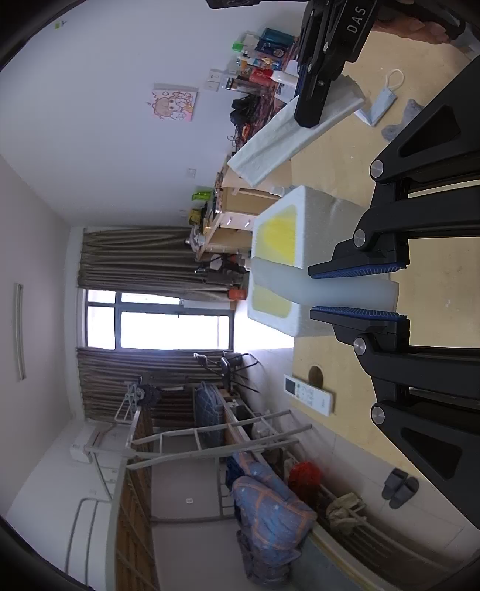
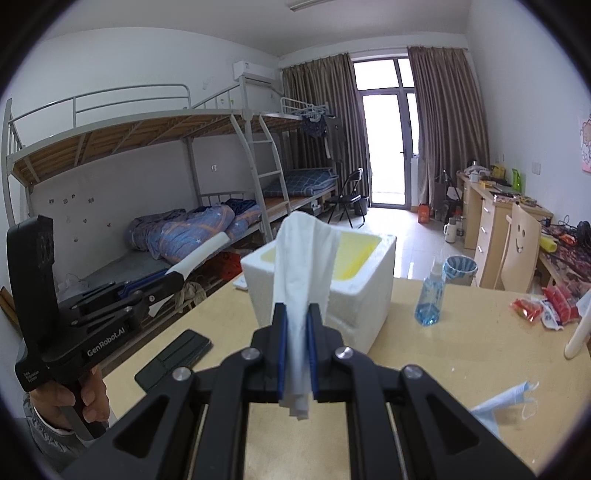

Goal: Organize soft objects
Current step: 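Carry the white tube and white mask toward the foam box with both tools, then lower the white tube into the foam box and open the left tool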

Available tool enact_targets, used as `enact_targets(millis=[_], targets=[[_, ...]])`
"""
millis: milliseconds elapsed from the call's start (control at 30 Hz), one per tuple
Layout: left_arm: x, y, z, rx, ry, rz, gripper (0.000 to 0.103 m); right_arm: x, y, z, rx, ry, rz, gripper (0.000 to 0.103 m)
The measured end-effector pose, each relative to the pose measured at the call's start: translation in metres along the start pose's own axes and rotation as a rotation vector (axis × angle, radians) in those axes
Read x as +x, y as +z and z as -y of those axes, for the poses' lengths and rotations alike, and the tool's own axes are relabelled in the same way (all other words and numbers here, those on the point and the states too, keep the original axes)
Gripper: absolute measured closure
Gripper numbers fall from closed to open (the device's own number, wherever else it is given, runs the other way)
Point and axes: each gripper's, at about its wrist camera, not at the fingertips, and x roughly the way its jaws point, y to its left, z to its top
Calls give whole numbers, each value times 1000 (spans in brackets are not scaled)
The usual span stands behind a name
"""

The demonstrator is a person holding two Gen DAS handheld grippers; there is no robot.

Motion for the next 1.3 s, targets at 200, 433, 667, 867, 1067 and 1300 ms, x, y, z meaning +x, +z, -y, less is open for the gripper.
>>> enact_targets(millis=[200, 433, 667, 867, 1067, 1300], targets=[[11, 14, 0, 6, -5, 7, 87, 11, 12, 5, -4, -4, -2, 90], [25, 26, -1, 1, -15, -6, 87, 24, 21, 8, -11, -10, -14, 90], [47, 40, 0, 2, -32, -32, 87, 37, 30, 11, -17, -19, -35, 90], [69, 47, 3, 22, -30, -48, 87, 54, 41, 18, -13, -31, -47, 90], [94, 54, 5, 27, -24, -66, 87, 73, 52, 24, -22, -28, -65, 90], [115, 54, 3, 34, -19, -83, 87, 93, 54, 33, -15, -34, -86, 90]])
